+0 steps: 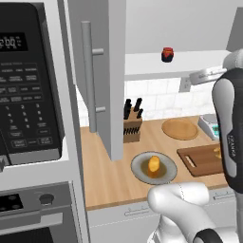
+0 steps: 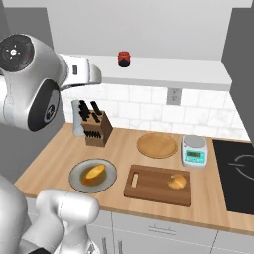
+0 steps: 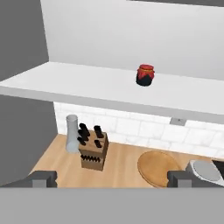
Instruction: From the different types of pastries on the counter, select a croissant and place it on the cutting board. Then retrieve a jar of jam from the cabinet and place it alongside the croissant on the cutting board.
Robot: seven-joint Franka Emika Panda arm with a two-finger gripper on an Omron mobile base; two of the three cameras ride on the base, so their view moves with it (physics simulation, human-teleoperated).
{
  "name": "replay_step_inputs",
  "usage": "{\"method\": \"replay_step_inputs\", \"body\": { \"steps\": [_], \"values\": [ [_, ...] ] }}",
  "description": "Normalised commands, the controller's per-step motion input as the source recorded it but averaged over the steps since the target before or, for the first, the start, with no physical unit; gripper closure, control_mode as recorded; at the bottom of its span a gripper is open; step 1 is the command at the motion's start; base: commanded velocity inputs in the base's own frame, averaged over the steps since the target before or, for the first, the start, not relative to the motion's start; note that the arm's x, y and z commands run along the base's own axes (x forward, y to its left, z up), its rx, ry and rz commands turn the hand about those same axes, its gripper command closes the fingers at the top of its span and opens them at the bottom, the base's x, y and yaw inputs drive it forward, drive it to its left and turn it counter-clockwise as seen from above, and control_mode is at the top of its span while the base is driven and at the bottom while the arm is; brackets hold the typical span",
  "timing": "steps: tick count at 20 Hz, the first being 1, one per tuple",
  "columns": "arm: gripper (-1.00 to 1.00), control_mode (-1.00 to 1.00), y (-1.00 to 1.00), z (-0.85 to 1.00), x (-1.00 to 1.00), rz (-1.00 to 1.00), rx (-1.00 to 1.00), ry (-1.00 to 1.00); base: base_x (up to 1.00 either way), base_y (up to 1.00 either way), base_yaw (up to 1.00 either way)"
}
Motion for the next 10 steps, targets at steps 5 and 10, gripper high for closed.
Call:
{"method": "replay_step_inputs", "body": {
  "steps": [5,10],
  "values": [
    [-1.00,-1.00,0.00,0.06,0.26,-0.11,0.02,-0.16,0.00,0.00,0.00],
    [-1.00,-1.00,0.02,0.13,0.40,-0.12,0.00,-0.21,0.00,0.00,0.00]
  ]
}}
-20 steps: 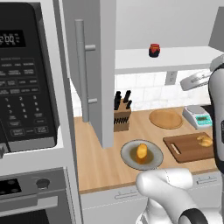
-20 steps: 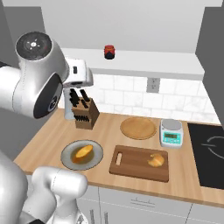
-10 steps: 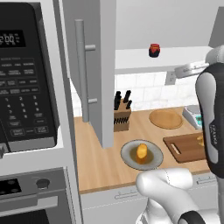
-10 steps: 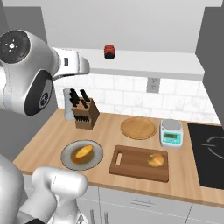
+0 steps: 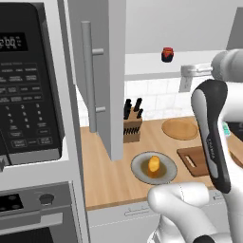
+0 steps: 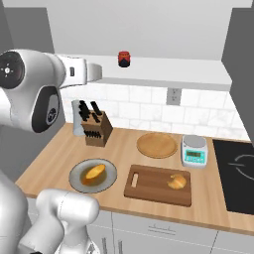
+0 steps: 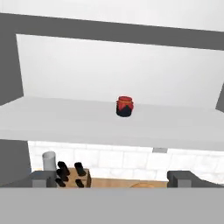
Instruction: From the different types of pastries on the counter, select a croissant and place it on the cutting board. Then retrieve a jar of jam from the cabinet and place it alongside the croissant on the cutting board.
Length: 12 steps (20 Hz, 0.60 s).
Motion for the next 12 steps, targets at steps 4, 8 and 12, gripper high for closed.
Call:
{"method": "replay_step_inputs", "body": {
  "steps": [4,8,12],
  "values": [
    [-1.00,-1.00,0.00,0.00,0.17,-0.10,0.02,-0.07,0.00,0.00,0.00],
    [-1.00,-1.00,-0.03,0.00,0.00,-0.04,0.03,0.00,0.00,0.00,0.00],
    [-1.00,-1.00,-0.06,0.09,0.47,0.00,0.02,0.00,0.00,0.00,0.00]
  ]
}}
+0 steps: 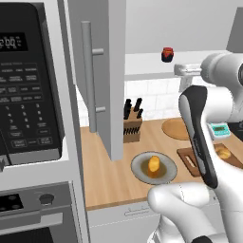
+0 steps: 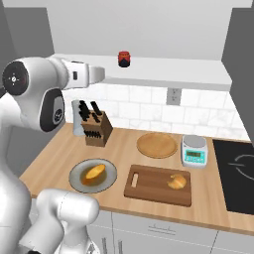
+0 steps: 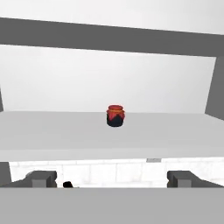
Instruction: From the different types of pastries on the counter, select a croissant and place it on the cutting board. Then retrieve a jar of jam from the cabinet and place it alongside the croissant on the cutting board.
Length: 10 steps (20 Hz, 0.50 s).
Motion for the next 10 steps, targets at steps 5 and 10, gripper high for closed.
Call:
{"method": "replay_step_inputs", "body": {
  "steps": [5,10],
  "values": [
    [-1.00,-1.00,0.00,0.14,0.68,0.00,0.01,0.04,0.00,0.00,0.00],
    [-1.00,-1.00,-0.14,0.11,0.25,-0.02,0.03,0.02,0.00,0.00,0.00]
  ]
}}
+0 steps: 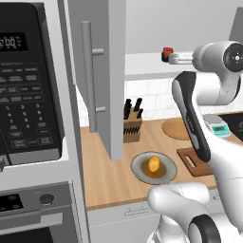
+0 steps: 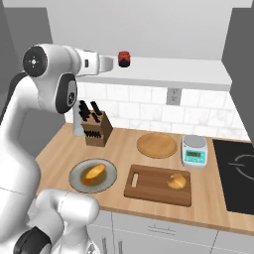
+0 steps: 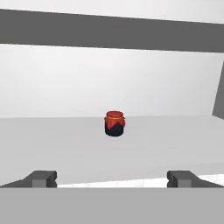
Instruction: From the different types of pastries on the counter, select a croissant and place it on the cutting board. Then retrieve a jar of jam from the cabinet and place it alongside the croissant on the cutting board.
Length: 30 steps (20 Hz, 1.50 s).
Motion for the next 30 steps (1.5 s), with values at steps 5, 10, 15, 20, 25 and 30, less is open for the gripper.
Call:
{"method": "replay_step_inputs", "body": {
  "steps": [5,10,15,20,25,30],
  "values": [
    [-1.00,-1.00,-0.28,0.01,0.00,-0.09,0.04,0.00,0.00,0.00,0.00],
    [-1.00,-1.00,0.00,0.00,0.00,-0.01,0.00,0.00,0.00,0.00,0.00],
    [-1.00,-1.00,0.00,-0.01,0.01,0.00,0.01,0.00,0.00,0.00,0.00],
    [-1.00,-1.00,0.00,-0.19,0.09,0.03,0.09,0.00,0.00,0.00,0.00],
    [-1.00,-1.00,0.00,-0.01,0.00,0.00,0.02,0.00,0.00,0.00,0.00],
    [-1.00,-1.00,0.17,-0.06,0.37,0.00,0.00,0.00,0.00,0.00,0.00]
  ]
}}
